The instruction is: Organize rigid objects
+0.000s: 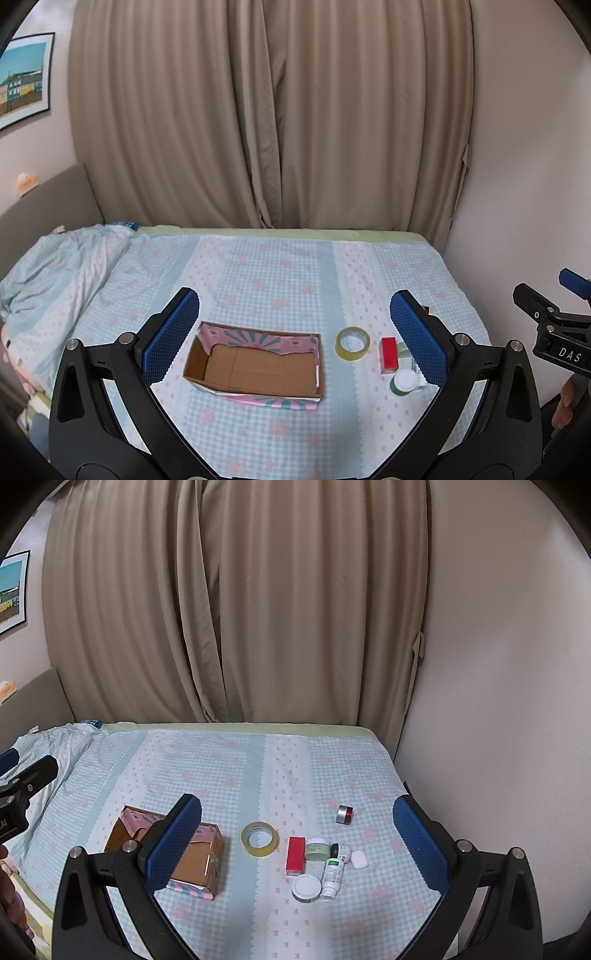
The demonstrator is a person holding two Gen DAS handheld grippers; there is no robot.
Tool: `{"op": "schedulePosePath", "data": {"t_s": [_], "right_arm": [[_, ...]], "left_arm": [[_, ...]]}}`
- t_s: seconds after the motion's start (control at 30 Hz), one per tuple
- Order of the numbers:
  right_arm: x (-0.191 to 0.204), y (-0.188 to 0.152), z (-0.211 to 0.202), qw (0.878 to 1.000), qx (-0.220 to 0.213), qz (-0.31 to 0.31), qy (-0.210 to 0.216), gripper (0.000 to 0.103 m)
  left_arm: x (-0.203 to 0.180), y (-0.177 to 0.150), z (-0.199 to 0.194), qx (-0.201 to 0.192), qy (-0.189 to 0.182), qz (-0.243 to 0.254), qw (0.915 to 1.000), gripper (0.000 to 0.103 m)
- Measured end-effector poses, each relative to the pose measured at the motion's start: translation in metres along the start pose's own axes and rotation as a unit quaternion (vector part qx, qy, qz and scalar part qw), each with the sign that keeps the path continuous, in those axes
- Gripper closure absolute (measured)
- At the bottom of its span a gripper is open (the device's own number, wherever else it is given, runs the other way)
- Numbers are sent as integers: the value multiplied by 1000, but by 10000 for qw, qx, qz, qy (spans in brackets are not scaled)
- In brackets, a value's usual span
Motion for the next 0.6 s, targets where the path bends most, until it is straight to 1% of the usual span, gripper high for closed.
{"op": "schedulePosePath", "data": {"t_s": [0.6], "right_arm": [[3, 2, 0, 10000, -9, -51, -27, 0]], "left_arm": [[-2, -3, 1, -14, -30, 24, 10000, 0]]}}
Point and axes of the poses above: each gripper's, at about its wrist camera, not at the fingertips, and z roughly the way its jaws point, x to its left, y to its top, the point moved 2 cm from there along z, roughly the way its jaws point, and after that the axes turned 5 degrees about -x, right-handed, at the moved point
